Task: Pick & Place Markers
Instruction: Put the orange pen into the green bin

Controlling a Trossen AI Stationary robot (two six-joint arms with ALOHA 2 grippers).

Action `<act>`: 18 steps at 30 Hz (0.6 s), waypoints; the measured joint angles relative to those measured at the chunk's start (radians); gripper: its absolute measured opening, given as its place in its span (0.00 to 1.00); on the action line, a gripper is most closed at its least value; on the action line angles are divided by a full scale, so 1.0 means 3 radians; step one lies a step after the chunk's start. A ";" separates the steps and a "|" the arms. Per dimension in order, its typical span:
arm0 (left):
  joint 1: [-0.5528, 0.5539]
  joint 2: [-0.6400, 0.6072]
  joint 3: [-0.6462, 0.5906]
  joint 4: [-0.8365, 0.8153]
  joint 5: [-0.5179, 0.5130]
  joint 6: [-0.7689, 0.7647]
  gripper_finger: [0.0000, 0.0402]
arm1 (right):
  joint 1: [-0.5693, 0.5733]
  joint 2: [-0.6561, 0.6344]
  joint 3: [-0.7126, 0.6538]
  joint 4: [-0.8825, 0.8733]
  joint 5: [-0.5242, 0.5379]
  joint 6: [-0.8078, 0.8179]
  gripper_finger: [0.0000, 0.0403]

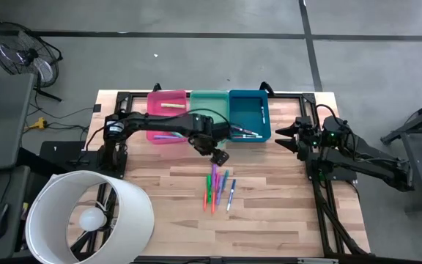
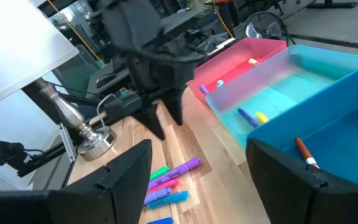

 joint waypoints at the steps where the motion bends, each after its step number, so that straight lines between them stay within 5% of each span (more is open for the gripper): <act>1: -0.0036 0.0000 0.0000 -0.0005 -0.0014 -0.0124 0.65 | 0.0000 0.0000 0.0000 0.0000 0.0000 0.0000 0.62; 18: -0.0726 0.0003 -0.0001 -0.0126 -0.0359 -0.1036 0.55 | 0.0001 0.0000 0.0000 -0.0001 0.0000 0.0000 0.62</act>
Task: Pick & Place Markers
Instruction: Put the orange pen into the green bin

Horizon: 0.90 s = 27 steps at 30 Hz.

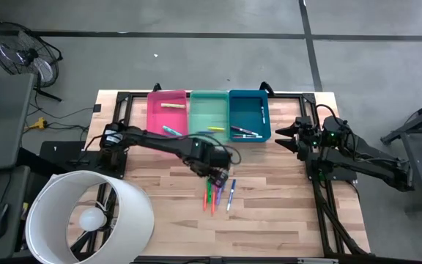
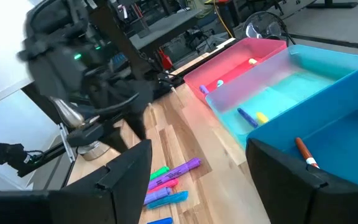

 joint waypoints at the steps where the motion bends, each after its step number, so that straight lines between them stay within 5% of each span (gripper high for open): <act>1: -0.0052 0.0001 0.0000 0.0000 -0.0020 -0.0039 0.55 | -0.0001 0.0000 0.0000 0.0000 0.0000 0.0000 0.62; 16: -0.0730 0.0256 -0.0002 0.0188 -0.0235 -0.0774 0.55 | 0.0001 0.0002 0.0000 0.0001 0.0000 0.0000 0.62; 27: -0.0749 0.0442 -0.0003 0.0309 -0.0285 -0.1029 0.55 | 0.0000 0.0019 0.0001 0.0000 0.0000 0.0000 0.62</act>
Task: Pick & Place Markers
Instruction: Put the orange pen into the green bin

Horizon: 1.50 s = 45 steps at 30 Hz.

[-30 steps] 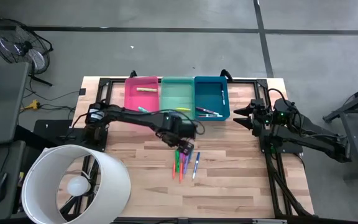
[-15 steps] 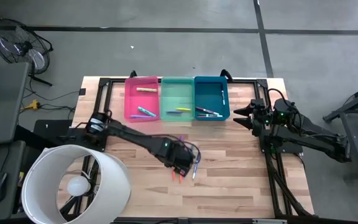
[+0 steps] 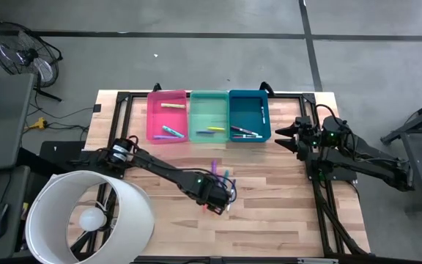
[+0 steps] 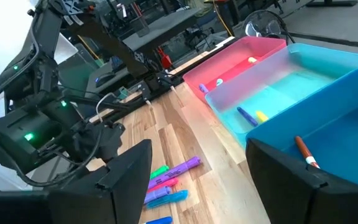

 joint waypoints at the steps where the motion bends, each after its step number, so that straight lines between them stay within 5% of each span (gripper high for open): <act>1: 0.0000 0.0000 0.0000 0.0008 -0.0030 -0.0035 0.55 | 0.0000 0.0000 0.0000 0.0000 0.0000 0.0000 0.62; 27: 0.0136 0.0183 -0.0008 -0.0166 0.0233 -0.0824 0.55 | -0.0001 -0.0001 0.0000 0.0000 0.0001 0.0000 0.62; 45: 0.0136 0.0163 0.0004 -0.0220 0.0040 -0.1122 0.55 | -0.0001 0.0000 0.0000 0.0000 0.0000 0.0000 0.62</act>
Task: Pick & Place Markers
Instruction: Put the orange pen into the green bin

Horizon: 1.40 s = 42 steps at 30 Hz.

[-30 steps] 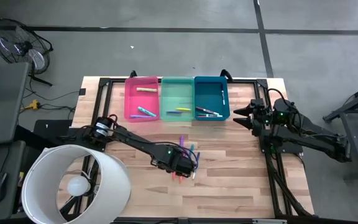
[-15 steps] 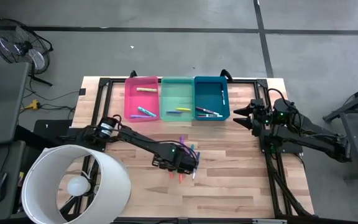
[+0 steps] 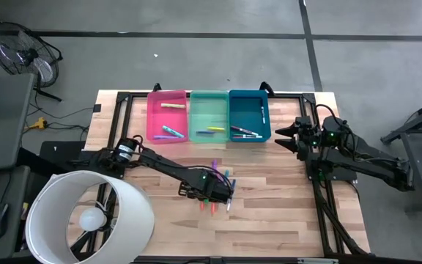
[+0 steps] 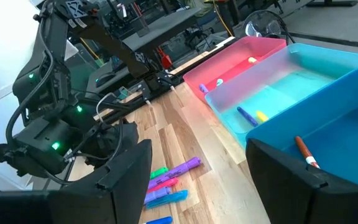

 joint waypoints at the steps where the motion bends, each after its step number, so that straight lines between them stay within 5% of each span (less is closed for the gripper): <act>1: 0.0000 -0.0002 0.0000 -0.0012 -0.0001 -0.0002 0.55 | 0.0000 0.0000 0.0000 0.0000 0.0000 0.0000 0.62; 22: 0.0099 -0.0149 0.0011 -0.0077 -0.0231 0.0037 0.55 | 0.0000 0.0000 0.0000 0.0000 0.0000 0.0000 0.62; 30: 0.0130 -0.0227 -0.0014 -0.0738 -0.0223 0.0049 0.55 | 0.0000 0.0000 0.0000 0.0001 0.0001 0.0000 0.62; 42: 0.0122 -0.0224 -0.0360 -0.0098 0.0139 0.0100 0.55 | 0.0001 0.0000 0.0000 0.0001 0.0000 0.0000 0.62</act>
